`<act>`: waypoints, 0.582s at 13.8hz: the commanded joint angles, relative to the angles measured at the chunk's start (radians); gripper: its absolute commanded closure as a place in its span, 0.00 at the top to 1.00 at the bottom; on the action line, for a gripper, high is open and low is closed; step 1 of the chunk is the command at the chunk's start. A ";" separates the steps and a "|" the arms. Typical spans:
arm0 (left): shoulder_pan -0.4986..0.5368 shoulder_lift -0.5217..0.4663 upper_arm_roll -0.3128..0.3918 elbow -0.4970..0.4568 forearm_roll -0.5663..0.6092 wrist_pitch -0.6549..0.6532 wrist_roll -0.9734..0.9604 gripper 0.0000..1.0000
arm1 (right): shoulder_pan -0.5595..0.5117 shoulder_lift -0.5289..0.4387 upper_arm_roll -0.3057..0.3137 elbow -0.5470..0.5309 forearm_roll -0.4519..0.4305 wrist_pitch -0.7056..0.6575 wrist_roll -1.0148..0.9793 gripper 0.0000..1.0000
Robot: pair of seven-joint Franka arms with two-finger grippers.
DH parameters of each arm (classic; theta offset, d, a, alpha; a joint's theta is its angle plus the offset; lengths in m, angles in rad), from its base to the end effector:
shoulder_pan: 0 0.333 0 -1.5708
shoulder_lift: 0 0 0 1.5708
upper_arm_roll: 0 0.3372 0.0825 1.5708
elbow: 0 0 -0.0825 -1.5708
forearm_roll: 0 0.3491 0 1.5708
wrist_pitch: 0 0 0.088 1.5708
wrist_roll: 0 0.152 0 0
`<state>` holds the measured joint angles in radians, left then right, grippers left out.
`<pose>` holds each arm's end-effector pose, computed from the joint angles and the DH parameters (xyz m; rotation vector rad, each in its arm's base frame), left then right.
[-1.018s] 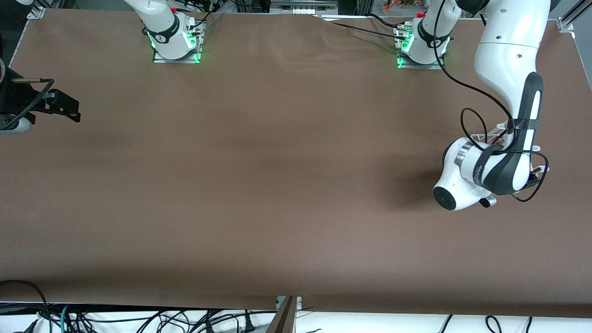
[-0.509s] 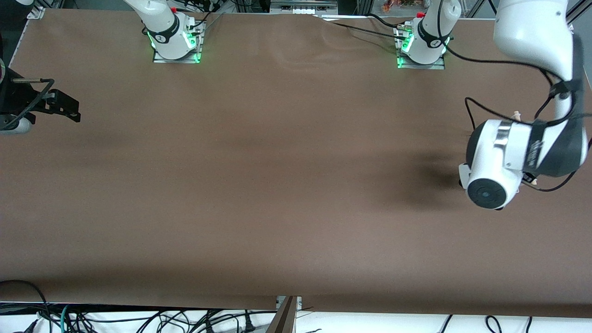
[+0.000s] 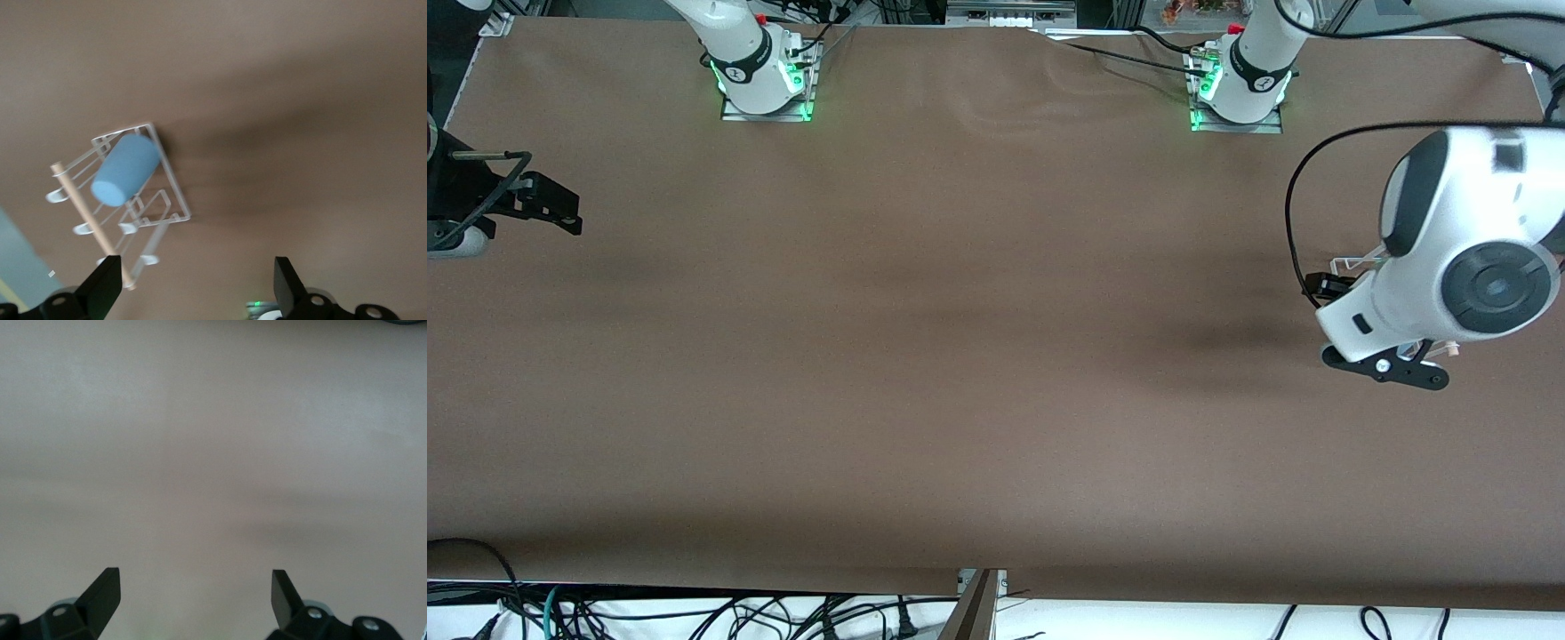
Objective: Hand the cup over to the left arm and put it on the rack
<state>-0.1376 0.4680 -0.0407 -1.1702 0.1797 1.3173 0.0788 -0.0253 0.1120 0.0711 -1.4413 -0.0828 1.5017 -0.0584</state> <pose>0.6117 -0.0739 0.4859 -2.9088 0.3489 0.4616 0.5474 0.0097 0.5917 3.0623 0.1538 -0.0794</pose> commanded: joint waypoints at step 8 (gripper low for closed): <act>0.078 -0.531 0.013 -0.643 -0.203 0.471 -0.168 1.00 | -0.012 -0.012 -0.004 -0.010 0.034 -0.004 -0.020 1.00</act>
<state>-0.0832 0.0829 -0.0247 -1.6211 -0.0138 1.6927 -0.0622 -0.0258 0.1122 0.0648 -1.4415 -0.0712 1.5017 -0.0584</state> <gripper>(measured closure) 0.000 0.000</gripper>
